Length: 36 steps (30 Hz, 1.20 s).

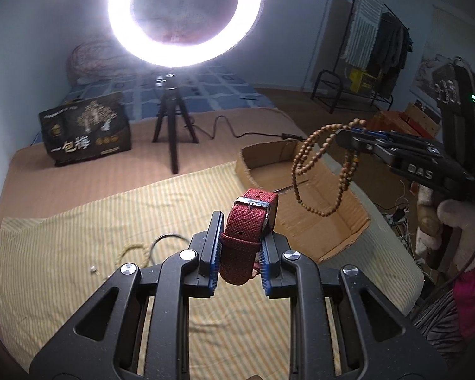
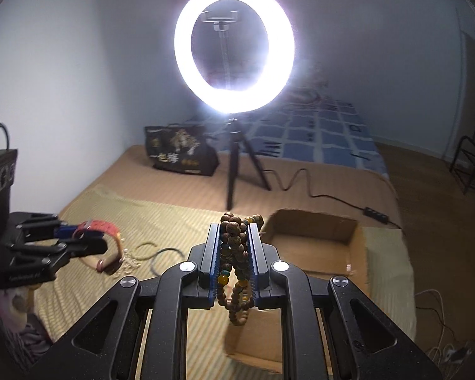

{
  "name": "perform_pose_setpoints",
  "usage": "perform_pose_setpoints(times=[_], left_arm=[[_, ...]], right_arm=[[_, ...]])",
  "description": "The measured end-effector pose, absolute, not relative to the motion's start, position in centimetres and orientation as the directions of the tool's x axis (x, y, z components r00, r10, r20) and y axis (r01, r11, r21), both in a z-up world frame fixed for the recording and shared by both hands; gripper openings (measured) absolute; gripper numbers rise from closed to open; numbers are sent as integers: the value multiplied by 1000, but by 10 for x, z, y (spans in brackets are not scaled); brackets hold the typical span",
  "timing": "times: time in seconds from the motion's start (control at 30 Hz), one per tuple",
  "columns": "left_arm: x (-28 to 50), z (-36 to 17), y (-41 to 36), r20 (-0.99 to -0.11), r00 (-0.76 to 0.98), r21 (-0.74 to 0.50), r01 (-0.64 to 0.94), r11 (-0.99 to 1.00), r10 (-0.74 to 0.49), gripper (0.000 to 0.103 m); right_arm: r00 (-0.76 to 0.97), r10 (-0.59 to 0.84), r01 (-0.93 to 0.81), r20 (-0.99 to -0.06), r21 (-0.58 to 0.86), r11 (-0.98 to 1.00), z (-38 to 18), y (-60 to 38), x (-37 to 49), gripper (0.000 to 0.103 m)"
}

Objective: Organize jewelry
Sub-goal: 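Carry the red watch and brown beads over the cardboard box with both tools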

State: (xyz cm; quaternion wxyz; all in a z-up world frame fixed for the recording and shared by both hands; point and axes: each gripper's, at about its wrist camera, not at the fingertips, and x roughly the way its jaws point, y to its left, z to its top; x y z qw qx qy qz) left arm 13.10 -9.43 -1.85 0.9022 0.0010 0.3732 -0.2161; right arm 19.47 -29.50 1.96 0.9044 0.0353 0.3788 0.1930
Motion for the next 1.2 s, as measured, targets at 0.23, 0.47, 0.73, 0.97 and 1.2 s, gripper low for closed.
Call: perform_pose_setpoints(times=[0.23,0.47,0.73,0.97,1.2], left_arm=[[141,-25,-132,-678,608,-161,425,891,-413,19],[155,-43,-168,-698,578,-160,449,879,-423,19],[170,-67,-199,-725,535,-188,453,872,-434,19],[180,-90,-212,-761,495,-192,444,875,-418,19],[182,-100,-219,-779,475,-184,450,874,-408,20]], right_arm=[[639,307,-251,-705,187,950,5,-323,212,14],[628,259,-186,-734,182,966,-12,-349,226,14],[596,226,-130,-771,185,974,-33,-367,237,14],[554,203,-102,-808,176,979,-53,-374,242,14],[516,199,-92,-833,177,980,-67,-378,243,14]])
